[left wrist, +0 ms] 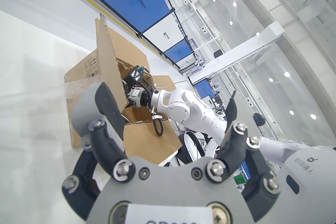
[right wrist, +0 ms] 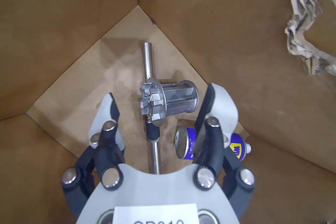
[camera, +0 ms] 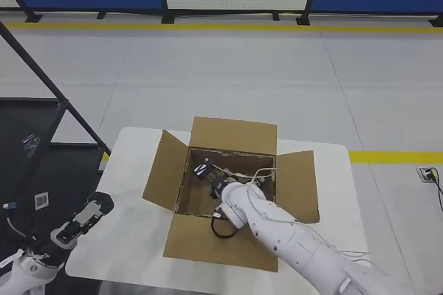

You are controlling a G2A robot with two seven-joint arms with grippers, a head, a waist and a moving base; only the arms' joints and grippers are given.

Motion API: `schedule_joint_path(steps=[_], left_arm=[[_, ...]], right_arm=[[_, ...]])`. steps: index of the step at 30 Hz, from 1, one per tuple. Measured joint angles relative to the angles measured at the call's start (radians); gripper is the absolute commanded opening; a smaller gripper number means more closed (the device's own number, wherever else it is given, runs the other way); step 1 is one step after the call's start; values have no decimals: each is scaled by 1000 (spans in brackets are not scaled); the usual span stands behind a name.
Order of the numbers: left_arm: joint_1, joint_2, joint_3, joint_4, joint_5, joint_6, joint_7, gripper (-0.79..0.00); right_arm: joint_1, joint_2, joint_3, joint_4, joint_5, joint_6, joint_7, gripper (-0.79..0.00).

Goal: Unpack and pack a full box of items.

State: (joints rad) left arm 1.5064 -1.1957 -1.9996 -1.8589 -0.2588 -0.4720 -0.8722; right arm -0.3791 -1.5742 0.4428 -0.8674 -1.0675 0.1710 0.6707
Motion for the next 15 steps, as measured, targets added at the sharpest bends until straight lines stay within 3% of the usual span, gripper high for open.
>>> schedule_joint_path(steps=[15], left_arm=[[5,18,1,13,-8,-6,21,0]], right_arm=[[8,-59,11,62,-71,19,78,-403]])
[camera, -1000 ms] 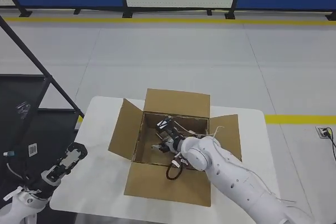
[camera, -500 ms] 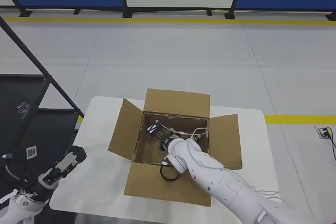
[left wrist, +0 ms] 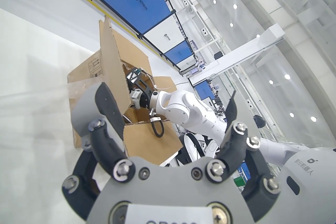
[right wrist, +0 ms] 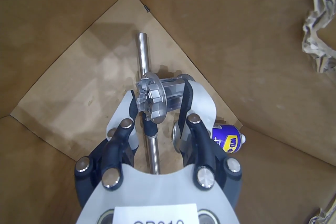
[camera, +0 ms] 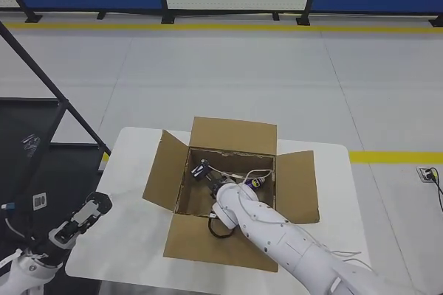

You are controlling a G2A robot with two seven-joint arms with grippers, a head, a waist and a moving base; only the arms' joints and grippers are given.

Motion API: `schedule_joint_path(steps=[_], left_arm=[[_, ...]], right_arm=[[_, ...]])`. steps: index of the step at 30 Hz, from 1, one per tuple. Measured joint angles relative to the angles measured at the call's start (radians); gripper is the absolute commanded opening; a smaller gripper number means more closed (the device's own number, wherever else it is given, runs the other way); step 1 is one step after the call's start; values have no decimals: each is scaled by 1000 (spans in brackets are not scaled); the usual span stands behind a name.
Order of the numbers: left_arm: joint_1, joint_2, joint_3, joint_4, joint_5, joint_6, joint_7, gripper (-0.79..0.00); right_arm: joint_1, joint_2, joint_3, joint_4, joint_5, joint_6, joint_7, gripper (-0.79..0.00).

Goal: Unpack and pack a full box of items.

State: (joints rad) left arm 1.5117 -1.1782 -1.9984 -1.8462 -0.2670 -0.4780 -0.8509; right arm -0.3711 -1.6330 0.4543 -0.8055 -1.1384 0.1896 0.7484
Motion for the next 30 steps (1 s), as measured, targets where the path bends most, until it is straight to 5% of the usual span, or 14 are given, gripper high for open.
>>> schedule_joint_path(steps=[4,11,21,30], left_arm=[[1,5,-1,0,-3,-1,4,0],[6,12,-1,6,-7,-6,16,0],[3,21,11,9,-5,-5,32,0],[-19,29,46,12,12,6,40,0]], right_arm=[[4,-14,6,27,-13,-1,14,-446],[12,-37,23,74,-31,2,7,-785],[-14,-21,104,14,-32,-44,-37,-785],[-176,83,288,-304,-88,-142,-19,-785]])
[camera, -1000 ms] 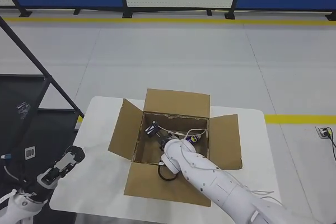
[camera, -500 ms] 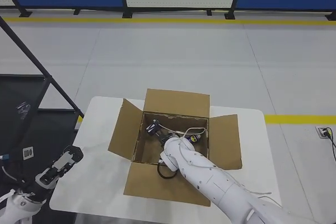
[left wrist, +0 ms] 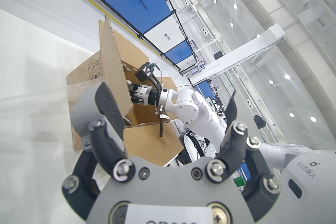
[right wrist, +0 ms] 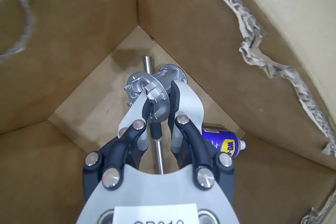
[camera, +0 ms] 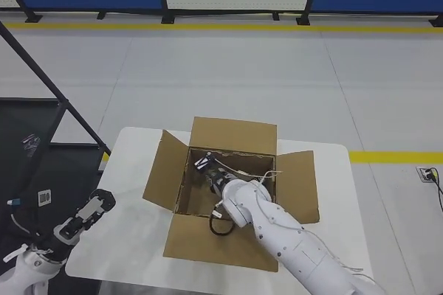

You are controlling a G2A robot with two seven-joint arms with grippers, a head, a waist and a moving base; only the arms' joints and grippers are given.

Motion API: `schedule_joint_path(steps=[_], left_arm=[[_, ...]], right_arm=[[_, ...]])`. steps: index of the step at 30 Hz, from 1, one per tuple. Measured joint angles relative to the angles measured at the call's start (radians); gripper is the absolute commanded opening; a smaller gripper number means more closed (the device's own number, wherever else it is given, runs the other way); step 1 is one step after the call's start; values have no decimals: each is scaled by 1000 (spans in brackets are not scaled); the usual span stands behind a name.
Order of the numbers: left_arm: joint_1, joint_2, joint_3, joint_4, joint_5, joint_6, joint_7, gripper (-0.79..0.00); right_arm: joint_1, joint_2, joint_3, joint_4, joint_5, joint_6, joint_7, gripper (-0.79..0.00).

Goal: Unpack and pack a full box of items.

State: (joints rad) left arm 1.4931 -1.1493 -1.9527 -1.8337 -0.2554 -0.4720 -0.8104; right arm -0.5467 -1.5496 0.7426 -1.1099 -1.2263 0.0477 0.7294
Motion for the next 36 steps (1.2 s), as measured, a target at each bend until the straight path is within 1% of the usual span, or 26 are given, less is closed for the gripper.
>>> schedule_joint_path(steps=[2,5,8,11,14,16,20,24,27,29,32,36], left_arm=[[-6,2,7,3,3,4,0,0],[-20,5,23,11,12,13,-1,0],[-32,7,38,15,19,21,9,0],[-40,9,48,13,23,28,17,0],[-43,12,53,7,19,30,24,0],[-44,13,53,5,17,31,26,0],[-49,17,54,4,17,41,29,0],[-51,20,60,1,27,47,32,0],[-51,20,61,1,28,47,32,0],[-51,20,60,1,27,47,32,0],[-51,20,60,1,27,47,32,0],[-51,20,60,1,27,47,32,0]], right_arm=[[-57,29,66,-104,2,-61,11,-785],[-172,78,193,-307,12,-167,63,-785],[-271,108,300,-481,48,-238,112,-785],[-342,126,387,-604,83,-252,136,-785],[-410,141,493,-712,126,-233,130,-785],[-444,148,559,-759,155,-218,114,-785],[-527,165,732,-844,242,-196,75,-785],[-582,179,896,-860,312,-155,67,-785],[-603,189,1009,-826,357,-110,78,-785],[-607,194,1059,-789,390,-102,96,-785],[-589,206,1111,-691,431,-94,163,-785],[-498,226,1114,-492,401,-77,298,-785]])
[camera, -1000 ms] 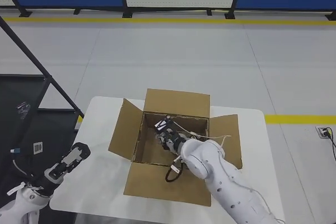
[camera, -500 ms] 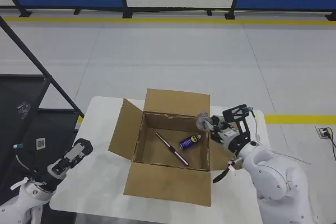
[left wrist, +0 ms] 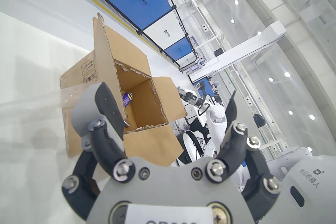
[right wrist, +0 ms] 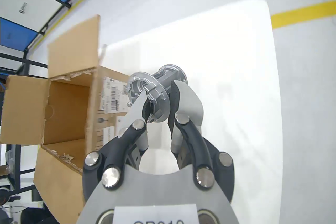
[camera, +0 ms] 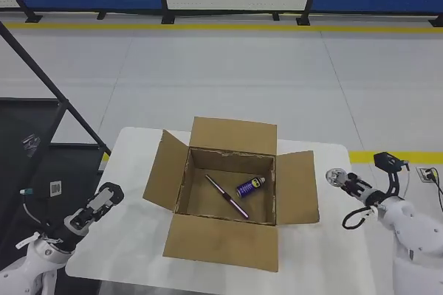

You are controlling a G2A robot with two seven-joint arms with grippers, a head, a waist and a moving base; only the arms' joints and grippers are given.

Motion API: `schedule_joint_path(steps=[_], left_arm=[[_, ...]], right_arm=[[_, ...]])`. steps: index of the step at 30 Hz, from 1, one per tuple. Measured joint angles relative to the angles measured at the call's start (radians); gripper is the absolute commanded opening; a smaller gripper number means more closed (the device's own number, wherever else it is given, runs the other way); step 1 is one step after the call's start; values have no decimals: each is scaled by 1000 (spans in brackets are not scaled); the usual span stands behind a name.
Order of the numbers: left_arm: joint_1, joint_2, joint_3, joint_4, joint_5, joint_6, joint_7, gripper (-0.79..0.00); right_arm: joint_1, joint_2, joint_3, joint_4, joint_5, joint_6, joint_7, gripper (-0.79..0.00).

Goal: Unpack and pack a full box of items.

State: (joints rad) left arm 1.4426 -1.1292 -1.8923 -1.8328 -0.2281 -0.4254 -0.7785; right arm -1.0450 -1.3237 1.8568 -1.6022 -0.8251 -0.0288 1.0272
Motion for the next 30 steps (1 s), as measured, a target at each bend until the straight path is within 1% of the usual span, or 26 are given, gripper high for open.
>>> schedule_joint_path(steps=[3,8,15,16,18,20,22,25,30], left_arm=[[0,0,0,0,0,0,0,0],[0,0,0,0,0,0,0,0],[0,0,0,0,0,0,0,0],[0,0,0,0,0,0,0,0],[0,0,0,0,0,0,0,0],[0,0,0,0,0,0,0,0],[0,0,0,0,0,0,0,0],[0,0,0,0,0,0,0,0],[0,0,0,0,0,0,0,0]], right_arm=[[78,13,-15,150,-58,20,53,-785],[187,32,-30,353,-80,7,114,-785],[277,52,-51,515,-93,-12,146,-779],[285,54,-54,530,-94,-14,147,-662],[299,58,-62,554,-95,-17,142,-600],[306,61,-67,570,-94,-16,136,-502],[314,65,-71,588,-93,-14,135,-443],[324,72,-75,611,-89,-16,133,-406],[319,82,-77,601,-83,-10,104,-391]])
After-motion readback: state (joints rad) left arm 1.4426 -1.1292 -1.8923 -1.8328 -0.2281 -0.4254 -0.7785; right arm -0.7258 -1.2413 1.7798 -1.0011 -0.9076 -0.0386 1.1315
